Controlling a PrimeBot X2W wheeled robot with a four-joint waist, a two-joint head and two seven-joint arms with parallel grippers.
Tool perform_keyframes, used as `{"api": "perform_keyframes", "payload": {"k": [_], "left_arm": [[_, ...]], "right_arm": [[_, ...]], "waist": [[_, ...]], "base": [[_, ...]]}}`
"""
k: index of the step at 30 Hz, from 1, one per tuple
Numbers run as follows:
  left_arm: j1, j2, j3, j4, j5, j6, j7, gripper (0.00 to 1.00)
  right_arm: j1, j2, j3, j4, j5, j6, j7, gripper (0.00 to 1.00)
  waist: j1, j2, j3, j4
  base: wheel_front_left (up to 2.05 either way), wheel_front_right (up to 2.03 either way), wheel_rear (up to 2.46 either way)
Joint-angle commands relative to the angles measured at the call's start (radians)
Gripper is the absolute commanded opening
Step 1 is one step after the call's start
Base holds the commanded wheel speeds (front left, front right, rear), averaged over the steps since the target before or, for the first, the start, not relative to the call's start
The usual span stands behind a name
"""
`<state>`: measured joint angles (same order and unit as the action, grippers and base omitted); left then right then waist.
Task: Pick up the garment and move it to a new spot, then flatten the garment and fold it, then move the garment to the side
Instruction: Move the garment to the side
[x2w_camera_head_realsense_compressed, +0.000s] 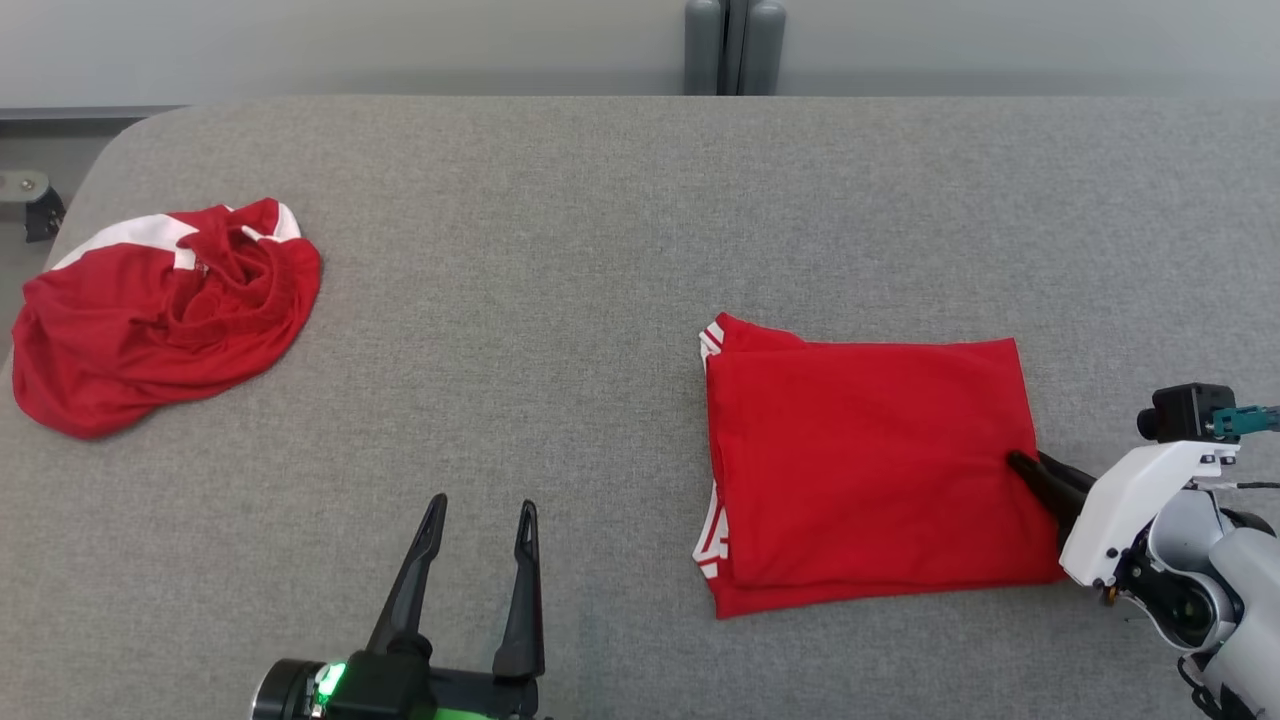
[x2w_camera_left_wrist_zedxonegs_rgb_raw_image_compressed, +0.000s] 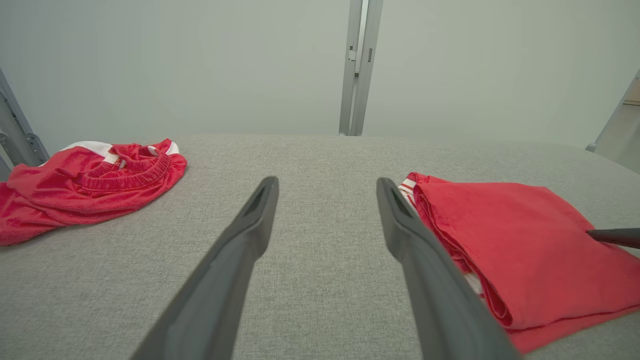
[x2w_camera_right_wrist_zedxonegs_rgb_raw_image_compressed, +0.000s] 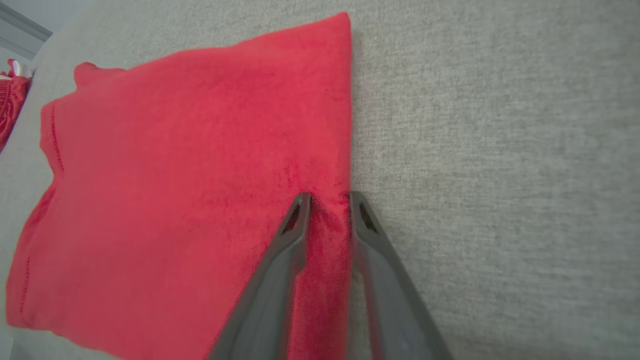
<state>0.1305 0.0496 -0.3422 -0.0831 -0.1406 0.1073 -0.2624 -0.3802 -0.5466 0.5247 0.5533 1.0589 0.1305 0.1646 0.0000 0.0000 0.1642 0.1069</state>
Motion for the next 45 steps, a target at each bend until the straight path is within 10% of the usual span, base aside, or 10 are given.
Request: {"api": "perform_keyframes", "payload": {"k": [1, 37, 38, 39, 45], "left_arm": [[-0.024, 0.002, -0.001, -0.004, -0.011, 0.005, -0.003, 1.00], [-0.278, 0.025, -0.088, -0.285, 0.107, -0.051, -0.002, 1.00], [-0.278, 0.026, -0.088, -0.284, 0.106, -0.053, -0.002, 1.00], [-0.279, 0.026, -0.087, -0.281, 0.102, -0.054, -0.002, 1.00], [-0.289, 0.016, -0.086, -0.251, 0.071, -0.050, -0.002, 1.00]], "right_arm": [[-0.023, -0.007, 0.014, 0.009, 0.002, 0.000, -0.014, 0.00], [-0.672, -0.447, -0.081, 0.321, -0.019, 0.000, -0.242, 0.00], [-0.682, -0.450, -0.078, 0.329, -0.025, 0.000, -0.246, 0.09], [-0.692, -0.448, -0.073, 0.339, -0.034, 0.000, -0.252, 0.94], [-0.702, -0.391, -0.011, 0.354, -0.115, 0.000, -0.355, 1.00]], "waist": [[0.0000, 0.0000, 0.026, -0.008], [0.0000, 0.0000, 0.585, -0.192], [0.0000, 0.0000, 0.586, -0.191], [0.0000, 0.0000, 0.586, -0.189], [0.0000, 0.0000, 0.526, -0.158]], "base": [[0.00, 0.00, 0.00], [0.00, 0.00, 0.00], [0.00, 0.00, 0.00], [0.00, 0.00, 0.00], [0.00, 0.00, 0.00]]}}
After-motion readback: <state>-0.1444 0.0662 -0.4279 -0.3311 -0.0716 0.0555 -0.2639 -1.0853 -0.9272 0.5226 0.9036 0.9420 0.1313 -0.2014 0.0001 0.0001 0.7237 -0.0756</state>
